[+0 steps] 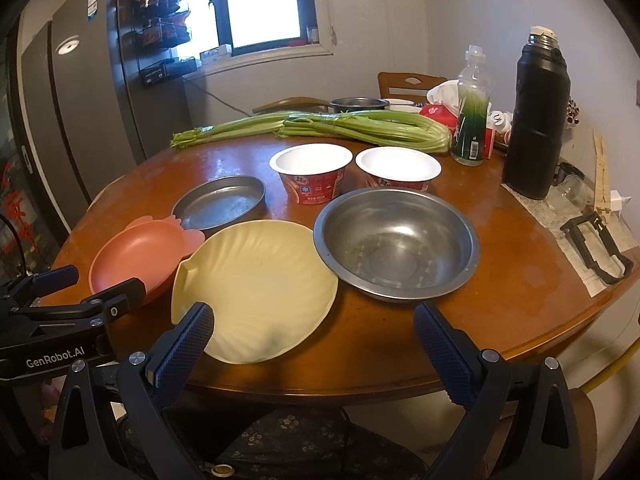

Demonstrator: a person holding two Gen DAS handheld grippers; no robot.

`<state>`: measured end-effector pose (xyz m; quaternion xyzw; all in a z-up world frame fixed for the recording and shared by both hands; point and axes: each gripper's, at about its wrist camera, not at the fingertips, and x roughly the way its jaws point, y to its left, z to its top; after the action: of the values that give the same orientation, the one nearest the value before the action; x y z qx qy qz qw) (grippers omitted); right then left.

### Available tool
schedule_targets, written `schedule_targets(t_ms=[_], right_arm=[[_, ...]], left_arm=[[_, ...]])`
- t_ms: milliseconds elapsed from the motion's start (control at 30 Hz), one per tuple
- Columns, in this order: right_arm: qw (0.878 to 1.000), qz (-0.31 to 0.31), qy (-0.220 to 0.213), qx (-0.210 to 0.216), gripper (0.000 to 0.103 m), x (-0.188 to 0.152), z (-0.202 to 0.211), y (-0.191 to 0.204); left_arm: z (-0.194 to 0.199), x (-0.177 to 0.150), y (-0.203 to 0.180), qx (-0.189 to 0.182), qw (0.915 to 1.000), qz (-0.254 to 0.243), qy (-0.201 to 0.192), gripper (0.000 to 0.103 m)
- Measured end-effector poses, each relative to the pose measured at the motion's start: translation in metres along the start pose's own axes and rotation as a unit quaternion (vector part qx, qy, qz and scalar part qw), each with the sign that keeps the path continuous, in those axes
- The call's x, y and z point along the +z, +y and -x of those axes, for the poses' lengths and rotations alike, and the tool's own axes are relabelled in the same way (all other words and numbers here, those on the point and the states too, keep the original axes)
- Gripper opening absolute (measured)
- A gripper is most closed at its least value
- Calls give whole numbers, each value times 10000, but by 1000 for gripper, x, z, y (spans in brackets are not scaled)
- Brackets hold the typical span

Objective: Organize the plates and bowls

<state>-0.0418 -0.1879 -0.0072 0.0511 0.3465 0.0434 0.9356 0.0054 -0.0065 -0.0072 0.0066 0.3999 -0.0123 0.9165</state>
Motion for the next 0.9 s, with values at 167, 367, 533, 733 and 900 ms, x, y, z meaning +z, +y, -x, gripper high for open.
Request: schedule_targets(t_ms=[167,367,533,733,900], right_arm=[[10000,23,14,0,100,-1,0,2],[10000,-2,28,21,100,-1,0,2],[10000,12,-3,49,100,-1,1,2],[9998,33,-61,207,100,3,2,3],[9994,37,-49,332,100,6,2,8]], left_arm=[[-1,0,0,-3,10000,-4,-6,102],[-1,0,0,-1,10000,-1,-10,102],[0,-1,0,16,10000,13,-2,102],[0,-1,1,25,10000,24,-25,102],[2,-1,5,30,10000,61,-49,102]])
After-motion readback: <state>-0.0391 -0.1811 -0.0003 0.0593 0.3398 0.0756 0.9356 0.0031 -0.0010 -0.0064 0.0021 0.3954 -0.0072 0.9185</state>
